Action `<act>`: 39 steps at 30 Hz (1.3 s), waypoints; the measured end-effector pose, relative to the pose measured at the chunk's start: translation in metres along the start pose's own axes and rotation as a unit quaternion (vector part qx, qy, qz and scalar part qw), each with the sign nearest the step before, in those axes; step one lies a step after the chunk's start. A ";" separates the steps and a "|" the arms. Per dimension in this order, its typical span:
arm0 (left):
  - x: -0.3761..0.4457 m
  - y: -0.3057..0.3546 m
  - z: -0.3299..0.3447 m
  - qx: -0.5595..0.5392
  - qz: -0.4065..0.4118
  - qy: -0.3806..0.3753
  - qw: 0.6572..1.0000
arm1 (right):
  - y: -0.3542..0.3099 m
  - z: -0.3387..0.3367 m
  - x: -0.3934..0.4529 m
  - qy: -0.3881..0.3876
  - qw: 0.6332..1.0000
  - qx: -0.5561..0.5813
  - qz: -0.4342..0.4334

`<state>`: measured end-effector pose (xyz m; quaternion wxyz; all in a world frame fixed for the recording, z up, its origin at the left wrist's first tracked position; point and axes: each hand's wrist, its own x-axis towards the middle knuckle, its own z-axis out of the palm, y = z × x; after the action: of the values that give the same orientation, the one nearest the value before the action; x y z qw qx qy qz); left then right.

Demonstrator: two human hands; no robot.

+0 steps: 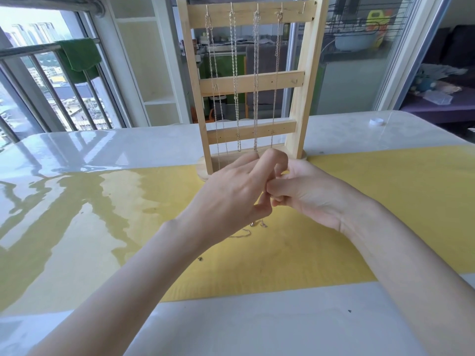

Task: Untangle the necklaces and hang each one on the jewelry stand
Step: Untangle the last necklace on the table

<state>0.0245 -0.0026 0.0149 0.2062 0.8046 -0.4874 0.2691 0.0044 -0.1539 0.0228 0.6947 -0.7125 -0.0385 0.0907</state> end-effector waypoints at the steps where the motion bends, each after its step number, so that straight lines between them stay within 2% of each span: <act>1: 0.000 0.000 0.000 -0.004 -0.007 0.004 1.000 | 0.000 0.001 0.000 0.005 1.000 0.000 -0.002; 6: 0.001 0.001 0.001 -0.009 -0.037 0.010 0.999 | 0.001 0.002 0.001 0.016 1.000 -0.003 -0.012; 15: -0.001 0.005 0.008 0.105 -0.046 0.077 0.990 | 0.004 0.011 0.005 0.091 0.994 -0.056 -0.012; 22: -0.003 0.004 0.007 -0.075 -0.157 0.070 0.982 | 0.000 0.013 0.000 0.091 0.995 -0.027 -0.027; 27: -0.005 0.007 0.014 0.049 -0.097 0.054 0.993 | 0.001 0.016 -0.003 0.099 0.992 -0.076 -0.013; 31: -0.004 0.007 0.014 0.085 -0.077 0.054 0.992 | -0.001 0.018 -0.002 0.114 0.987 -0.110 -0.014; 33: -0.005 0.006 0.015 0.064 -0.079 0.053 0.993 | -0.001 0.020 -0.002 0.111 0.987 -0.115 -0.007; 37: -0.005 0.002 0.010 -0.015 -0.132 0.058 0.989 | 0.000 0.017 -0.002 0.111 0.987 -0.118 -0.010; 39: -0.004 0.002 0.006 -0.125 -0.192 0.060 0.972 | 0.001 0.010 -0.002 0.133 0.985 -0.107 -0.020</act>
<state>0.0223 -0.0047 0.0078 0.3815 0.8333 -0.3406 0.2097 0.0006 -0.1448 0.0218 0.6148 -0.7878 0.0305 -0.0229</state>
